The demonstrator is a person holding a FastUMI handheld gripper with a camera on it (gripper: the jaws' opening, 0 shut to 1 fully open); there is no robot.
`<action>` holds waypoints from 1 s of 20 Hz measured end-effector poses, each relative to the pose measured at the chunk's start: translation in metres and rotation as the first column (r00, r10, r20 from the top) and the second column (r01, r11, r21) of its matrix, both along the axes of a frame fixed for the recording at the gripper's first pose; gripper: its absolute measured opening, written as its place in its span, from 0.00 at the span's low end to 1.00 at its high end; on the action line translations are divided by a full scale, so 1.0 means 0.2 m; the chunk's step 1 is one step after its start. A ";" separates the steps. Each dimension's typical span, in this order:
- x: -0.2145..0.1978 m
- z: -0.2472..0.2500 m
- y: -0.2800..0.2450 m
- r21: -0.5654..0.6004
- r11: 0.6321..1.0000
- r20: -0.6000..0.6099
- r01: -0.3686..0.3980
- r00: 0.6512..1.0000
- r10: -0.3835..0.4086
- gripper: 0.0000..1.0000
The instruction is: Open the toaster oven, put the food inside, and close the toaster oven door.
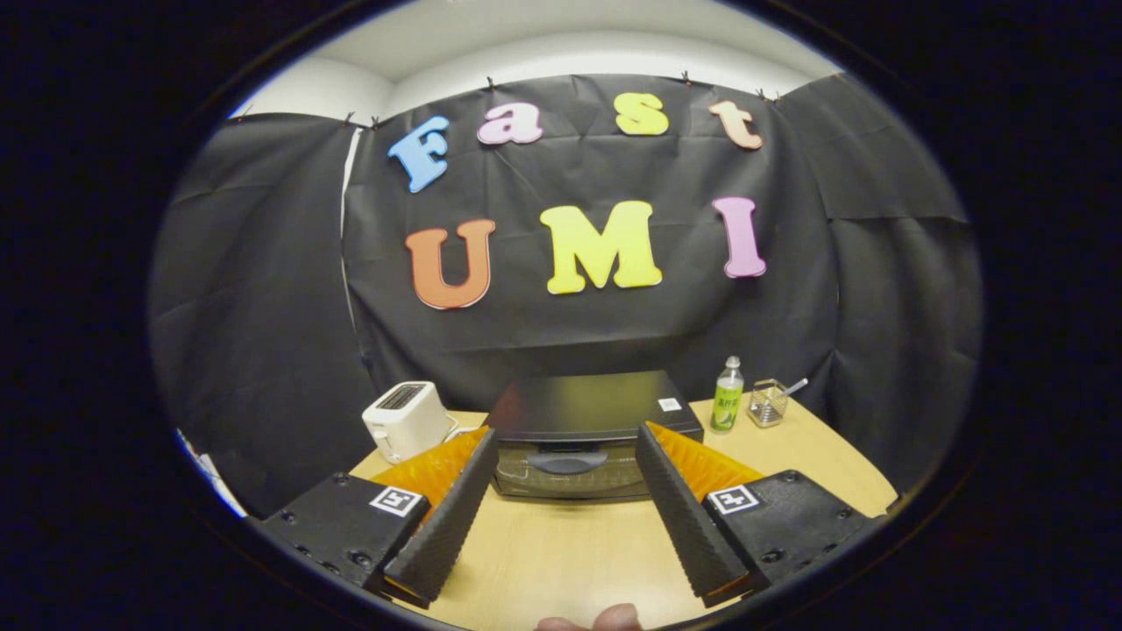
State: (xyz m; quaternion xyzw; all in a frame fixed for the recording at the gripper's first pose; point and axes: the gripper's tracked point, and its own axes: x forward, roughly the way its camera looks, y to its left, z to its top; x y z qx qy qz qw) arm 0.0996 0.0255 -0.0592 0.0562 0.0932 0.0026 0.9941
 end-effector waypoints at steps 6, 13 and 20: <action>0.46 -0.36 -0.02 0.001 0.999 -0.149 0.039 0.988 -0.038 1.00; 0.75 -0.60 0.02 -0.020 0.999 -0.249 0.036 0.968 -0.040 1.00; 0.82 -0.64 0.03 -0.075 0.996 -0.254 0.038 0.966 -0.056 1.00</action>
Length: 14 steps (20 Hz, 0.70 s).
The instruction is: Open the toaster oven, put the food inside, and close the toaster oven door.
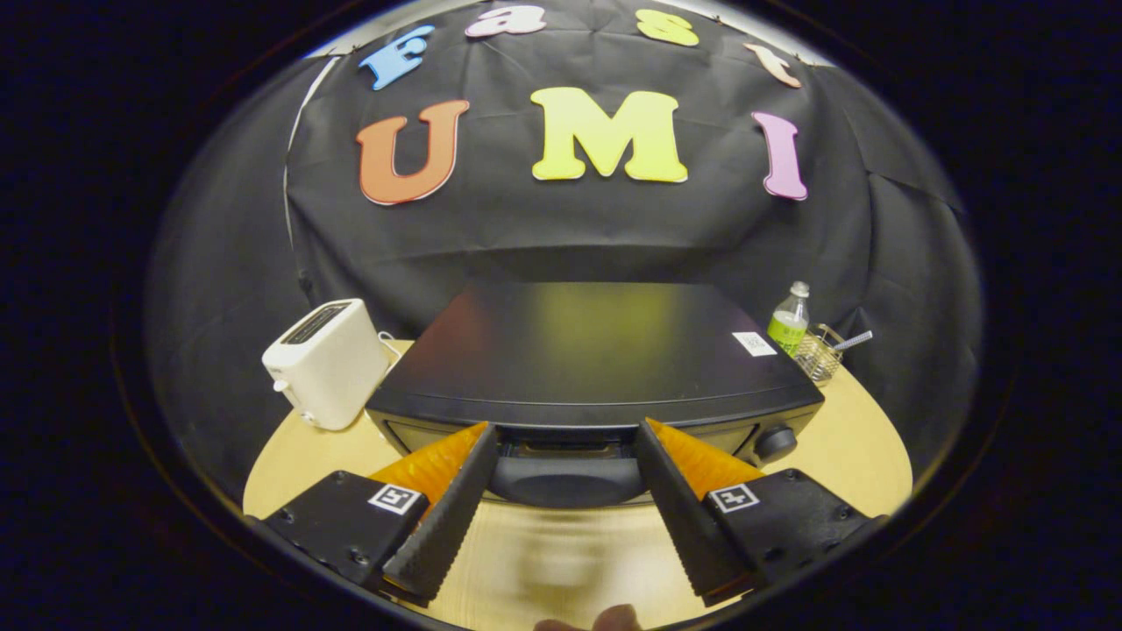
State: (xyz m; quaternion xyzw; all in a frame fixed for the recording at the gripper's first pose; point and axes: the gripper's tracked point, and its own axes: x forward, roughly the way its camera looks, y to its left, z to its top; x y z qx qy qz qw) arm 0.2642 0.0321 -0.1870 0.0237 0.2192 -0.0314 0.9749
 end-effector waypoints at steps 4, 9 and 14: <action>-0.08 -0.02 0.01 -0.008 1.000 -0.026 0.011 1.000 -0.012 1.00; -0.33 -0.15 0.02 -0.007 1.000 -0.048 0.015 0.999 -0.015 1.00; -0.59 -0.44 0.06 0.000 1.000 -0.170 0.006 0.985 -0.006 1.00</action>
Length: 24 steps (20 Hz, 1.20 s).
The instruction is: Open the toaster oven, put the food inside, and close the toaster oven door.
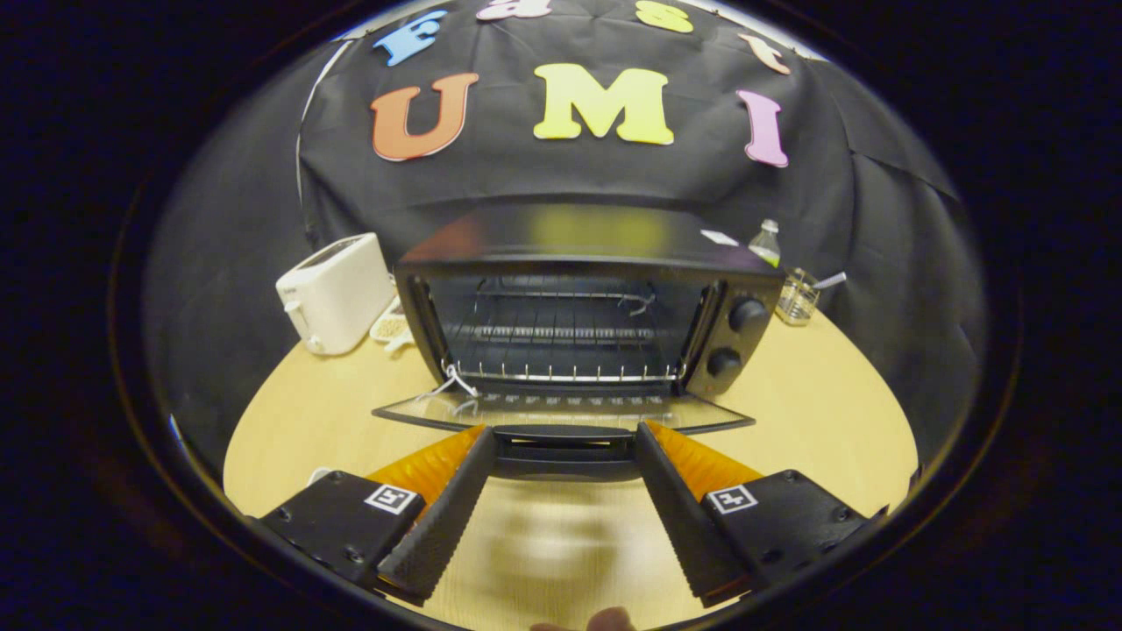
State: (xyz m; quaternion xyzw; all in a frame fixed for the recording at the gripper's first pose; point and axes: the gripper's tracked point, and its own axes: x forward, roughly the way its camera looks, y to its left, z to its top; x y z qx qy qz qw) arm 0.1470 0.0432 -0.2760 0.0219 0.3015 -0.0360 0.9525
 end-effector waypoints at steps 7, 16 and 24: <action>-0.22 -0.05 -0.02 0.053 0.998 -0.062 -0.040 0.997 0.043 1.00; -0.49 0.27 0.21 0.252 0.933 -0.107 -0.257 0.951 0.291 1.00; -0.59 0.18 0.71 0.577 0.793 -0.309 -0.195 0.847 0.433 1.00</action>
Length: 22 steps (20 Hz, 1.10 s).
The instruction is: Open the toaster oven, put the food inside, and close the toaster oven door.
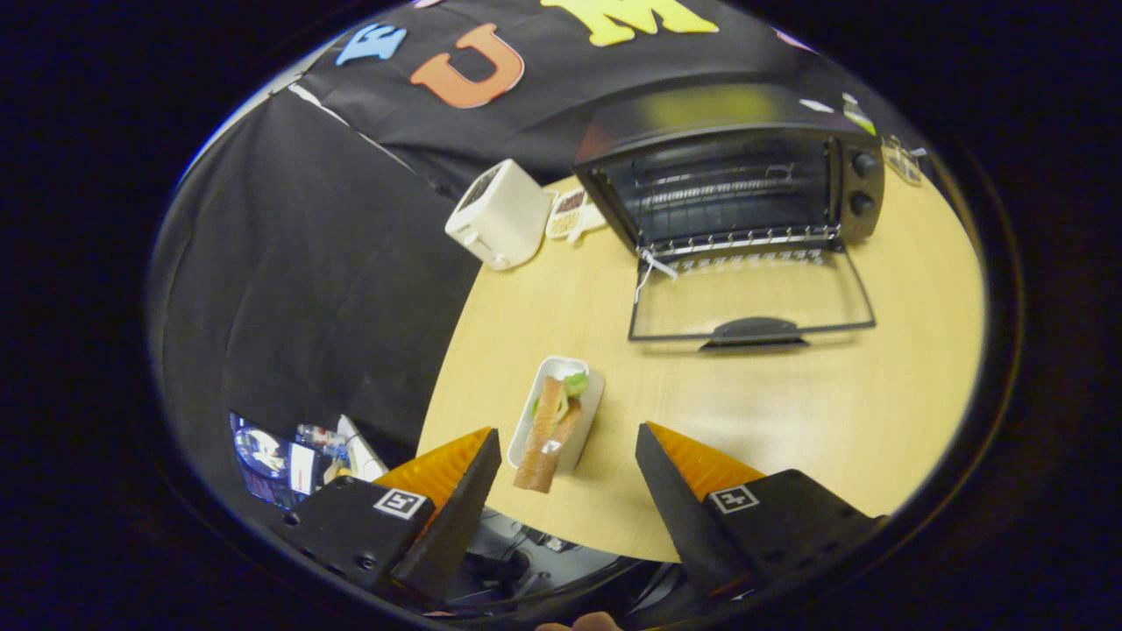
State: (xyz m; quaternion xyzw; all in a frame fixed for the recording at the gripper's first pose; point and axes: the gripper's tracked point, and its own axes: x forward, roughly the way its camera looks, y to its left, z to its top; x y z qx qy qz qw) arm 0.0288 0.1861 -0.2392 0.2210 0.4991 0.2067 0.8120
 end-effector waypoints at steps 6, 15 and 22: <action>0.03 -0.20 0.18 0.025 1.000 -0.219 -0.013 0.976 0.018 0.93; 0.04 -0.26 0.22 0.051 0.996 -0.346 0.066 0.937 -0.044 0.40; 0.01 0.00 0.14 0.134 0.987 -0.270 0.088 0.962 -0.049 0.36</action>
